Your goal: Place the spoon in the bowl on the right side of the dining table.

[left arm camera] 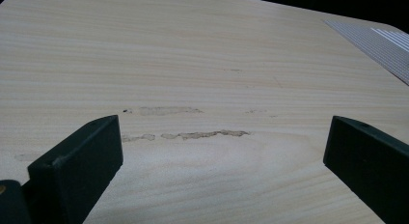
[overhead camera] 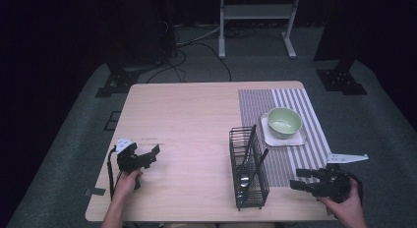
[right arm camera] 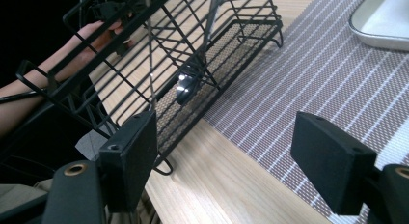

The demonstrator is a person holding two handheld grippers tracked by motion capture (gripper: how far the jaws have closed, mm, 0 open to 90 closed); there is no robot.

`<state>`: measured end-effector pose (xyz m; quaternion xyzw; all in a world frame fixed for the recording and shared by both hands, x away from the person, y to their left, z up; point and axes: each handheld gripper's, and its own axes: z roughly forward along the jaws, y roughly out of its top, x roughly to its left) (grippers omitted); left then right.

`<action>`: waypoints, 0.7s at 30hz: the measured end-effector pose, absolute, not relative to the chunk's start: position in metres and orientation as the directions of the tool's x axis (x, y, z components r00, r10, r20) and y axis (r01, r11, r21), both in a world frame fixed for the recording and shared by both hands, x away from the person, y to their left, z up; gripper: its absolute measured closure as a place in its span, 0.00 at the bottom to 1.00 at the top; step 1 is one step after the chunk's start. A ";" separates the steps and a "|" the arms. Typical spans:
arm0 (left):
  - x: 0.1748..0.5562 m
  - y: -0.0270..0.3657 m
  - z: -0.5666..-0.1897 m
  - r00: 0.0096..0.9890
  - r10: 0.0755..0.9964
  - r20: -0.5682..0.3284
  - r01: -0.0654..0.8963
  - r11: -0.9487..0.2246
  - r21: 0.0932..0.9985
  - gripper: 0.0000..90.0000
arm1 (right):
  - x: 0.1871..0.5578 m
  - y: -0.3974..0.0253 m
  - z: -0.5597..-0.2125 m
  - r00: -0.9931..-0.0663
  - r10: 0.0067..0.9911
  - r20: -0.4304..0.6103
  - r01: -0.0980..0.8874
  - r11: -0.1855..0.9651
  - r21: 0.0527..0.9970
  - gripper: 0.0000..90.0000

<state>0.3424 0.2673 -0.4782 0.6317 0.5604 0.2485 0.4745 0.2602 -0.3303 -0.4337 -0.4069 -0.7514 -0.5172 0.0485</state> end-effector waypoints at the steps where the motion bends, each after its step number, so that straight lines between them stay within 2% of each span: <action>1: 0.342 0.267 -0.478 0.248 0.944 -0.217 0.472 0.078 0.878 0.00 | 0.260 -0.330 -0.433 -0.666 0.559 0.494 0.661 0.134 0.738 0.27; 9: 0.342 0.268 -0.478 0.249 0.944 -0.218 0.474 0.078 0.877 0.00 | 0.266 -0.324 -0.427 -0.666 0.540 0.515 0.671 0.132 0.730 0.26; 21: 0.342 0.267 -0.478 0.251 0.944 -0.214 0.473 0.073 0.878 0.00 | 0.273 -0.307 -0.407 -0.703 0.517 0.489 0.641 0.161 0.750 0.26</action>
